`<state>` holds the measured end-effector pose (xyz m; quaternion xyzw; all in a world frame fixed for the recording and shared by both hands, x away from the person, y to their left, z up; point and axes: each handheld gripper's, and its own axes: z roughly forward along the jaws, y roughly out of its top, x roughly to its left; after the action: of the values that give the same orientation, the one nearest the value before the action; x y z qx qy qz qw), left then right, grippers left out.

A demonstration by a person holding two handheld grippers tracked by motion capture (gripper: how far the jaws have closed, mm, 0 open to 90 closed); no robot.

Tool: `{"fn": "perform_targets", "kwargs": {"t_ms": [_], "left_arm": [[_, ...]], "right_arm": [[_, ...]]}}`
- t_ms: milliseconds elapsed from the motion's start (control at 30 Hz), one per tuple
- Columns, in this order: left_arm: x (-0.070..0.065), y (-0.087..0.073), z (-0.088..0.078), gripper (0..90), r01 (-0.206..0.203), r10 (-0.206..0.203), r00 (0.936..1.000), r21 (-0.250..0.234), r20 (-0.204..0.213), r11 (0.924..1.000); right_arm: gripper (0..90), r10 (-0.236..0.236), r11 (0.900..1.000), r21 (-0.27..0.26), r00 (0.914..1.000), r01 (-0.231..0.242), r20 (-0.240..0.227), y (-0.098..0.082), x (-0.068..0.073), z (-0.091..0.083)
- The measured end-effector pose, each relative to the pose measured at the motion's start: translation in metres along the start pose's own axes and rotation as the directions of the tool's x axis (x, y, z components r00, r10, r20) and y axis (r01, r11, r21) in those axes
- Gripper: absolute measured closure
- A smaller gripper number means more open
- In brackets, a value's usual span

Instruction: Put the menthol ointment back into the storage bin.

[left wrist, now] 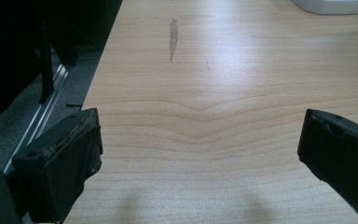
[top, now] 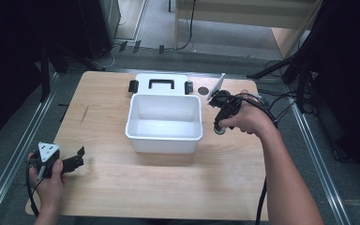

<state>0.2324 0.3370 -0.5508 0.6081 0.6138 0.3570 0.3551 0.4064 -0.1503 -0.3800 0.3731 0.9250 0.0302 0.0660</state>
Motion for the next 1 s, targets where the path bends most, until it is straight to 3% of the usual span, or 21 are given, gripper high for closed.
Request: {"fn": "perform_targets", "kwargs": {"t_ms": [1000], "left_arm": [[0.0,0.0,0.0,0.5,0.0,0.0,1.0,-0.002,0.0,1.0]], "right_arm": [[51.6,-0.04,0.999,-0.026,0.9992,0.039,-0.006,0.031,0.008,-0.037]]}}
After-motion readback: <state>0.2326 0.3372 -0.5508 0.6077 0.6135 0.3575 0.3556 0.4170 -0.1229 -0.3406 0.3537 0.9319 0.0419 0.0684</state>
